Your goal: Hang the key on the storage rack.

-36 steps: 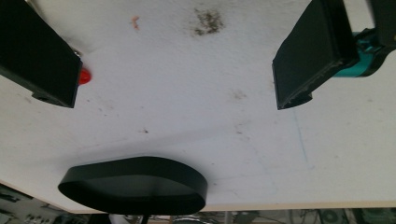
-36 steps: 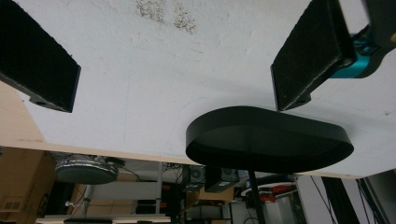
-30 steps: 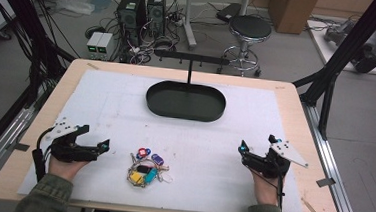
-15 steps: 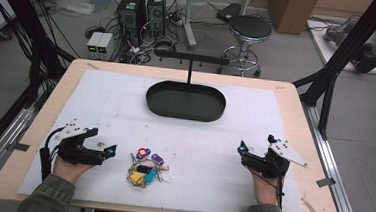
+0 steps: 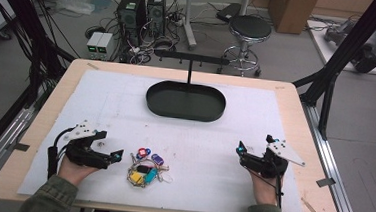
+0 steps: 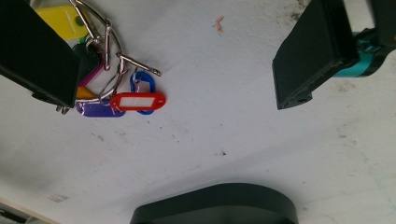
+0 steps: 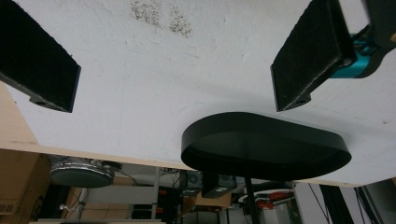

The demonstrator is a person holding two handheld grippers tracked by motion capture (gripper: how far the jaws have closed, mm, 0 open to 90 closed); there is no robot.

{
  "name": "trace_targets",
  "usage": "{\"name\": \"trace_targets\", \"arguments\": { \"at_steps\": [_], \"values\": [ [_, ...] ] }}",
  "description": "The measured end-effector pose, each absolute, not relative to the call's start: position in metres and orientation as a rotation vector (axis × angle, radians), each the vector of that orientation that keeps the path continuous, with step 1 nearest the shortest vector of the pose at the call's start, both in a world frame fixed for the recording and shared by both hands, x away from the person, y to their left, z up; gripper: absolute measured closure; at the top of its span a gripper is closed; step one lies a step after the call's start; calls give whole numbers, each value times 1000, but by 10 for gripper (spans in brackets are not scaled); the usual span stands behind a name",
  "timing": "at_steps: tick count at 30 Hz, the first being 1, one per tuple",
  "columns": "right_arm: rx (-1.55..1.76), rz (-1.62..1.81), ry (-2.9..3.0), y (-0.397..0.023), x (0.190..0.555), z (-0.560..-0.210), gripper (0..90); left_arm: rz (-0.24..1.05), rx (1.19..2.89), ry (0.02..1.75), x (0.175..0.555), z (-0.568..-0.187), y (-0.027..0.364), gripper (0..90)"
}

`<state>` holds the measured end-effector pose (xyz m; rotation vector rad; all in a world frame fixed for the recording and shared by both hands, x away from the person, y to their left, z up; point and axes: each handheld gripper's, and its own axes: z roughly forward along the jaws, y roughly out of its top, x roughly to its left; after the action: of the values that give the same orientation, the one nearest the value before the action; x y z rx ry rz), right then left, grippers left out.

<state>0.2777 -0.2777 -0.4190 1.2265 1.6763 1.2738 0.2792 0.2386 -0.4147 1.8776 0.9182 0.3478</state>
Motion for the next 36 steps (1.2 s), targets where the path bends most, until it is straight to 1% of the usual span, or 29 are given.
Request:
{"name": "trace_targets", "arguments": {
  "at_steps": [16,30,36],
  "values": [
    [1231,1266,1692,-276,278,-420,4,286,1919,884,280,-417,223,19],
    [1227,1263,1694,-276,278,-420,4,191,1975,864,283,-418,207,19],
    [1231,1264,1697,-276,278,-420,4,171,2000,848,283,-418,202,20]
  ]
}}
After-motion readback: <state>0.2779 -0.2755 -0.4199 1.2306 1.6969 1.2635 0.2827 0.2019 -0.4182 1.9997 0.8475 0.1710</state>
